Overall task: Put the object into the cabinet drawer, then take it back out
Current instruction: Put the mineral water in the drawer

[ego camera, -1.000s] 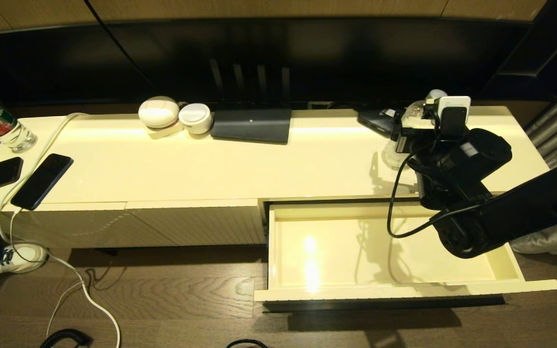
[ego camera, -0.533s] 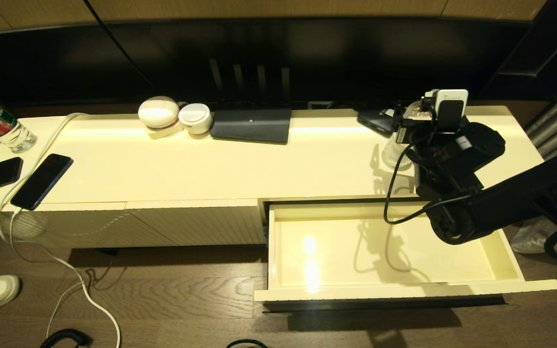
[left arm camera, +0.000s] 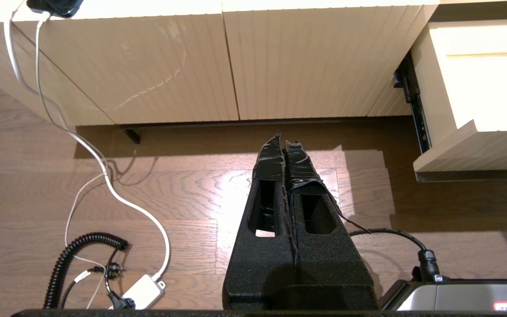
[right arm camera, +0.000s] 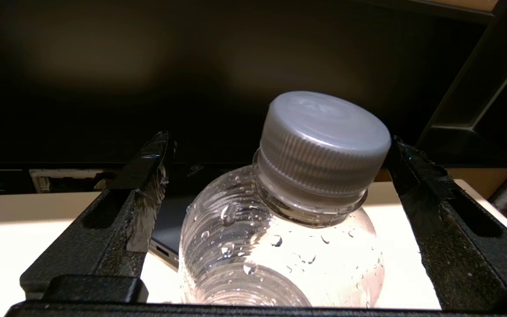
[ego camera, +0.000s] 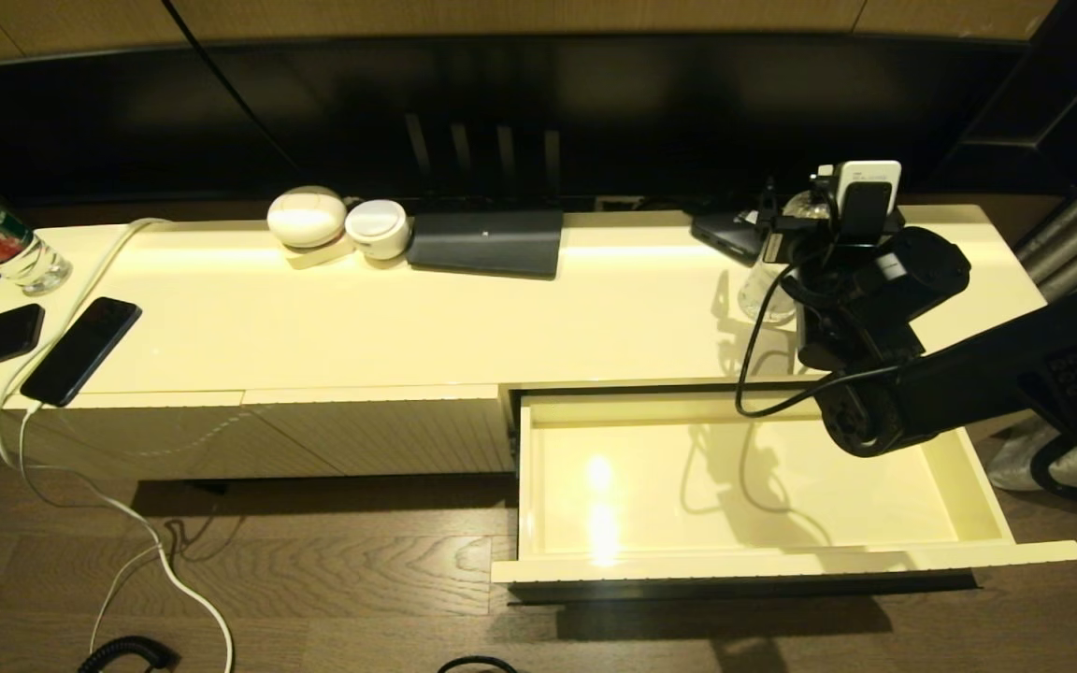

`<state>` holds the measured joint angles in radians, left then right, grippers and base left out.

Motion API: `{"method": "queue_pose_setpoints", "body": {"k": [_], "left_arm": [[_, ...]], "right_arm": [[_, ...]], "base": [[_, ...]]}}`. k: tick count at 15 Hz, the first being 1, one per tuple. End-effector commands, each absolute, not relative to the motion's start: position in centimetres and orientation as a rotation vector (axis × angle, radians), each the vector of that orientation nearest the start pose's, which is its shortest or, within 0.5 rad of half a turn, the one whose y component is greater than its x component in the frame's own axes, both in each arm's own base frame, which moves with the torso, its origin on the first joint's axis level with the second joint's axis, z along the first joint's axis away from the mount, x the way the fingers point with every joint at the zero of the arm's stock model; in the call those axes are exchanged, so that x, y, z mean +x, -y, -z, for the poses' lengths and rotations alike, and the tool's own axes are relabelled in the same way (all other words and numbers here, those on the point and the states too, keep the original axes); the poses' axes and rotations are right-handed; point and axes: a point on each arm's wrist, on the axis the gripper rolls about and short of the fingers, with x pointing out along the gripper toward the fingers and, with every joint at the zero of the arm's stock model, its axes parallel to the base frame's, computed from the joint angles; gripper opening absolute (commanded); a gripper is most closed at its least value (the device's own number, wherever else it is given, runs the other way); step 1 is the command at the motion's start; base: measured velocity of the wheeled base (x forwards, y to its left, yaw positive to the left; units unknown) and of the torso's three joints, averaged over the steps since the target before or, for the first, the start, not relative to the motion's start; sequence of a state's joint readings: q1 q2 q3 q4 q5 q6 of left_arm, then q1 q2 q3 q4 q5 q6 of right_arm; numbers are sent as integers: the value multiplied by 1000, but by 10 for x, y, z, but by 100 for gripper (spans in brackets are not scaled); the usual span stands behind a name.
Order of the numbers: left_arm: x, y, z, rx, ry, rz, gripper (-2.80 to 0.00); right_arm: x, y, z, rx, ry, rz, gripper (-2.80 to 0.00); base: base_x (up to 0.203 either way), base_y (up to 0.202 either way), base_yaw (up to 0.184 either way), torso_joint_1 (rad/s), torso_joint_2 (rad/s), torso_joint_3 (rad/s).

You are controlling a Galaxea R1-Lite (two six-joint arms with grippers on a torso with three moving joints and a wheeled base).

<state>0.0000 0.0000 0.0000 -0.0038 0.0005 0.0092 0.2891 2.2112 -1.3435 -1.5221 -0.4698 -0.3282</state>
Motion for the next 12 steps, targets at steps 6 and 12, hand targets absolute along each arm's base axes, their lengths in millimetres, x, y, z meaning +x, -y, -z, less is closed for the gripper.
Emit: {"method": "queue_pose_setpoints", "body": {"k": [6,12], "left_arm": [[-23,0,-75,9,2,-2,-280],[-23,0,-75,9,3,0,-280]], "right_arm": [[415,-113,-214,-80,569,274,0],[415,-113,-214,-80,566,275,-280]], "base": [[0,0,0,0,0,0],[0,0,0,0,0,0]]}}
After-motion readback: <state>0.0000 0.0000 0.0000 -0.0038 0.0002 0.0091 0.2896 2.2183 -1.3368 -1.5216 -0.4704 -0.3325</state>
